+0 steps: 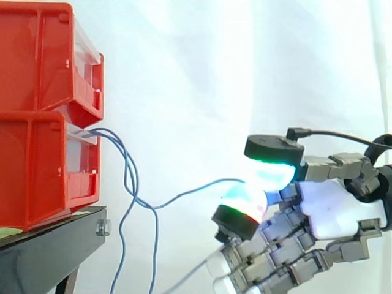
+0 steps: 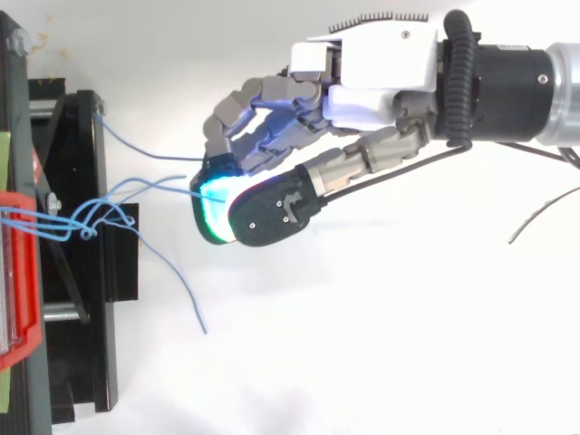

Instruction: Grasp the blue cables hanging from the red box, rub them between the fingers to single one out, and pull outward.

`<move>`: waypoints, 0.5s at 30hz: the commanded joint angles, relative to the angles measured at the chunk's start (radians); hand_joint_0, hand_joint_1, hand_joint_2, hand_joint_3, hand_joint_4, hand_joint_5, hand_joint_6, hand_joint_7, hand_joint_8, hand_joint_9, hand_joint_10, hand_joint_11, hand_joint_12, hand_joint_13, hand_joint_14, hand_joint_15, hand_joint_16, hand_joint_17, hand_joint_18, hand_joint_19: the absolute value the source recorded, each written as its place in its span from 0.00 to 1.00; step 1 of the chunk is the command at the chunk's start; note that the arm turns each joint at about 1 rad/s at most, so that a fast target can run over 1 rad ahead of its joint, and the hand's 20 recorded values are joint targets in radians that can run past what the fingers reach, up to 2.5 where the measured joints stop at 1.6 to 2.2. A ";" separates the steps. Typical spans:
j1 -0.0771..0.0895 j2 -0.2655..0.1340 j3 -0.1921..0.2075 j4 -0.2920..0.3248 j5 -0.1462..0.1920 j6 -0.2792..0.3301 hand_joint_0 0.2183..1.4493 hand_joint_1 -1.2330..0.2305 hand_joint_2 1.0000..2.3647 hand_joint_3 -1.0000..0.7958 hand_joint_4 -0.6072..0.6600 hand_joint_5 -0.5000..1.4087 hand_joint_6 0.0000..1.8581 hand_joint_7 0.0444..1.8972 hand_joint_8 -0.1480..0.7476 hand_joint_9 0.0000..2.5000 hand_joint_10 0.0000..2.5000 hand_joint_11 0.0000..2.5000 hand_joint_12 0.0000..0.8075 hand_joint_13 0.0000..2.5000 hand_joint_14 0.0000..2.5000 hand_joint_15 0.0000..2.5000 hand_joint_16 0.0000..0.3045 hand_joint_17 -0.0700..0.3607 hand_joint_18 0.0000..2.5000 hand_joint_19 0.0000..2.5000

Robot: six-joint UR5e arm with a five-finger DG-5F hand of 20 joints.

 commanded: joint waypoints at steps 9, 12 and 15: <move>0.006 0.000 0.000 0.027 -0.001 -0.021 0.35 0.24 0.00 0.58 0.38 0.21 0.49 0.62 0.48 0.25 0.00 0.06 0.48 0.20 0.00 0.10 0.19 0.46 0.18 0.08; 0.006 0.000 -0.002 0.029 0.001 -0.021 0.35 0.24 0.00 0.58 0.38 0.21 0.49 0.63 0.48 0.25 0.00 0.07 0.48 0.20 0.00 0.11 0.19 0.46 0.18 0.08; 0.006 0.000 0.000 0.027 0.001 -0.021 0.35 0.24 0.00 0.58 0.39 0.21 0.49 0.62 0.48 0.26 0.00 0.07 0.48 0.20 0.00 0.10 0.19 0.46 0.18 0.08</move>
